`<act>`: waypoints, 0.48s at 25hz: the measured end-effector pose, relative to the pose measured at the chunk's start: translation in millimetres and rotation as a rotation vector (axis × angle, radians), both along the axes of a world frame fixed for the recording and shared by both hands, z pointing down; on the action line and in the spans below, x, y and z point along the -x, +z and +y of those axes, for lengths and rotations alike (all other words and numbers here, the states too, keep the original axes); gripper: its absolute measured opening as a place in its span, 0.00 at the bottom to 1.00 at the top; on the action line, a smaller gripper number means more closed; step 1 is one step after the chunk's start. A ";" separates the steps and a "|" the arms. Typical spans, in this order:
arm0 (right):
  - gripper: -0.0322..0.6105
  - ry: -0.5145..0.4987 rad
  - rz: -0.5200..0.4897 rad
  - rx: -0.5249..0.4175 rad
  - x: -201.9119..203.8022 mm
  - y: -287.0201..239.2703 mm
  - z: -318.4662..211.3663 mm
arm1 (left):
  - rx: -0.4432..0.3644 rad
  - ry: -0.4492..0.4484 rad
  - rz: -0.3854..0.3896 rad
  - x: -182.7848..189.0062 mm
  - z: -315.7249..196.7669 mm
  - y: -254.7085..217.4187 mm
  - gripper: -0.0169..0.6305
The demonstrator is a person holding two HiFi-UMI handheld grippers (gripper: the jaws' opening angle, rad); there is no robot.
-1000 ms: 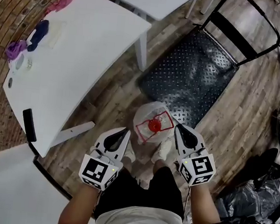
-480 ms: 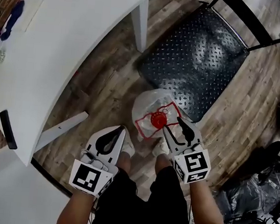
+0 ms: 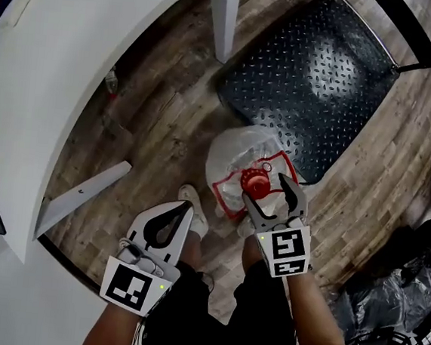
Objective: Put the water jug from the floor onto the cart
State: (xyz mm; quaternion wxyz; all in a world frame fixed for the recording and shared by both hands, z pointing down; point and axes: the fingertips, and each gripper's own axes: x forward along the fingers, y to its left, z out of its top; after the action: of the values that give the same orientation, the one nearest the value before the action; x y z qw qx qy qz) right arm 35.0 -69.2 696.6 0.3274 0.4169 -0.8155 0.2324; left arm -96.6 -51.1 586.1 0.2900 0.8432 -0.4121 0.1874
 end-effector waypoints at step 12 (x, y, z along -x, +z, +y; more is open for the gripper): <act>0.58 -0.024 0.034 0.003 9.9 43.8 10.6 | 0.026 -0.036 0.017 15.7 10.4 33.6 0.02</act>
State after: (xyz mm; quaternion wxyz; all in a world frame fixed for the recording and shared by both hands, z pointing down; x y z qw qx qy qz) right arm 25.1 -58.5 740.4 0.3445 0.4104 -0.8145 0.2226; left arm -112.3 -40.7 619.8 0.3077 0.8334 -0.4223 0.1802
